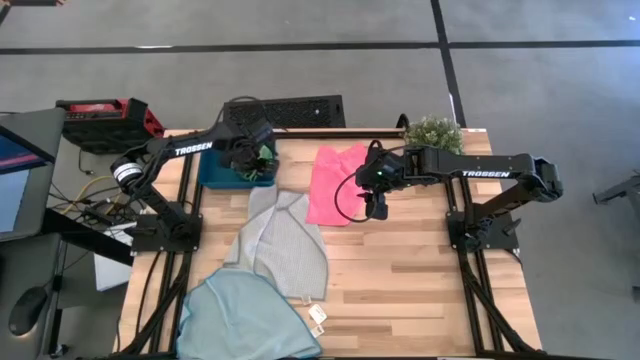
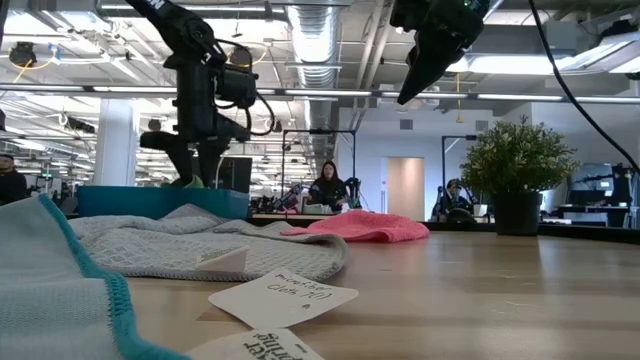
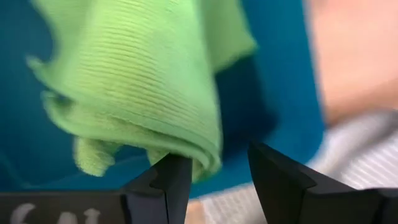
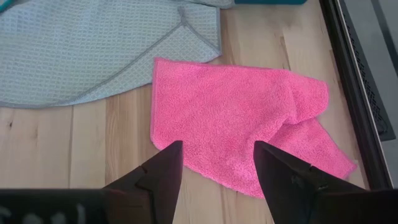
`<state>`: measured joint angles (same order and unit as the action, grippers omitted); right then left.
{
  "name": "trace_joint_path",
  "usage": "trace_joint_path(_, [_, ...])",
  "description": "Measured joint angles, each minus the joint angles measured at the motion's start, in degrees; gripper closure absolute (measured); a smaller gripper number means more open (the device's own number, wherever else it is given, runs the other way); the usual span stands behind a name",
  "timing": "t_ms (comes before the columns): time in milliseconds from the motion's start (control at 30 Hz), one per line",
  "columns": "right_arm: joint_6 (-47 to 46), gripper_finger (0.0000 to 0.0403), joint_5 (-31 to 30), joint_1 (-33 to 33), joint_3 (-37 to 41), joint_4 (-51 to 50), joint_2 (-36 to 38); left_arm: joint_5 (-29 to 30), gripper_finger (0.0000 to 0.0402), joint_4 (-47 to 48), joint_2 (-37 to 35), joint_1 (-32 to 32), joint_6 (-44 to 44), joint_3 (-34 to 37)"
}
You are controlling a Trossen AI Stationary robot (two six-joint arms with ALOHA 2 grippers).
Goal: Fold microfiber towels
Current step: Put the green cloth into the blue bin
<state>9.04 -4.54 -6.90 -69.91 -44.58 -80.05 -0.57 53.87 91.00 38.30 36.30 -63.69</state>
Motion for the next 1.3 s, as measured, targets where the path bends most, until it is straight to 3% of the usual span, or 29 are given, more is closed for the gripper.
trace_joint_path(133, [0.0, 0.0182, 0.0, 0.0, 0.0, 0.0, 0.0, 0.5, 0.0253, 1.8, 0.0, 0.0, -3.2, -3.0])
trace_joint_path(433, [-0.3, 0.0182, 0.0, 0.0, 0.0, 0.0, 0.0, 10.9, 0.0253, 14.2, 0.0, 0.0, -12.5, -11.1])
trace_joint_path(567, [-0.5, 0.0182, 0.0, 0.0, 0.0, 0.1, 0.0, 11.9, 0.0253, 16.6, 0.0, 0.0, -17.5, -12.0])
trace_joint_path(700, [-0.5, 0.0182, 0.0, 0.0, 0.0, 0.1, 0.0, 16.8, 0.0253, 21.8, 0.0, 0.0, -23.6, -11.8])
trace_joint_path(833, [-0.5, 0.0182, 0.0, 0.0, 0.0, 0.3, 0.0, 18.2, 0.0253, 20.4, 0.0, 0.5, -27.1, -10.1])
trace_joint_path(967, [-0.5, 0.0182, 0.0, 0.0, 0.0, 0.4, 0.0, 13.9, 0.0253, 17.2, 0.0, 0.9, -30.1, -8.0])
trace_joint_path(1300, [-0.5, 0.0182, 0.0, 0.0, 0.0, 0.3, 0.0, 16.1, 0.0253, 10.6, 0.0, 0.9, -30.1, -2.6])
